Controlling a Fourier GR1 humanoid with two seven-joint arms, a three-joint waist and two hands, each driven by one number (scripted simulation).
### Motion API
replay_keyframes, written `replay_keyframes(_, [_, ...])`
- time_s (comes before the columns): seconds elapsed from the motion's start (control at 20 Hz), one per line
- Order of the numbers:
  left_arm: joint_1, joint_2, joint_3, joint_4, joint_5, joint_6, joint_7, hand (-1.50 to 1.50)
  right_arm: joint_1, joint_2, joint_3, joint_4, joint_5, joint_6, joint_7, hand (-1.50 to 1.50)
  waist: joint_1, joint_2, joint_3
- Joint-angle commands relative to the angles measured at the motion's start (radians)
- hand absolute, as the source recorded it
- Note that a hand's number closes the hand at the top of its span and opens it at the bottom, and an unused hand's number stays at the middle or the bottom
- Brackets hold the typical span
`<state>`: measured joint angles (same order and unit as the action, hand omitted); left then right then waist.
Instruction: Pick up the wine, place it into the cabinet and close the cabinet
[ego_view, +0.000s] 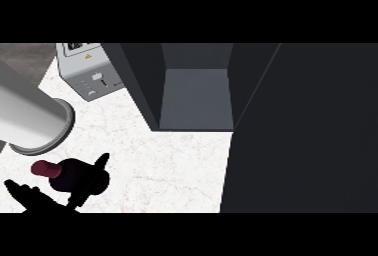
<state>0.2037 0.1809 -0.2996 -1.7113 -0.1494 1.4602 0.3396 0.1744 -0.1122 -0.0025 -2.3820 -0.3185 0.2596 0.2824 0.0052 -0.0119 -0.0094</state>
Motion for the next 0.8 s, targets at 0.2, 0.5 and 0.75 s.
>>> replay_keyframes(0.2, [-0.072, -0.069, 0.073, -0.039, 0.116, -0.069, -0.100, 1.50, 0.011, -0.015, -0.021, -0.061, -0.052, 0.000, 0.024, -1.50, 0.001, -0.003, -0.003])
replay_keyframes(0.5, [-0.045, -0.124, 0.103, 0.011, 0.200, -0.214, -0.246, 1.50, 0.009, 0.009, 0.010, -0.069, -0.015, -0.017, 0.014, -1.50, -0.002, 0.001, -0.003])
replay_keyframes(0.75, [-0.065, -0.053, 0.028, 0.044, 0.265, -0.474, -0.321, 1.50, -0.001, 0.002, 0.016, -0.051, -0.027, -0.008, 0.010, -1.50, -0.037, 0.001, -0.004])
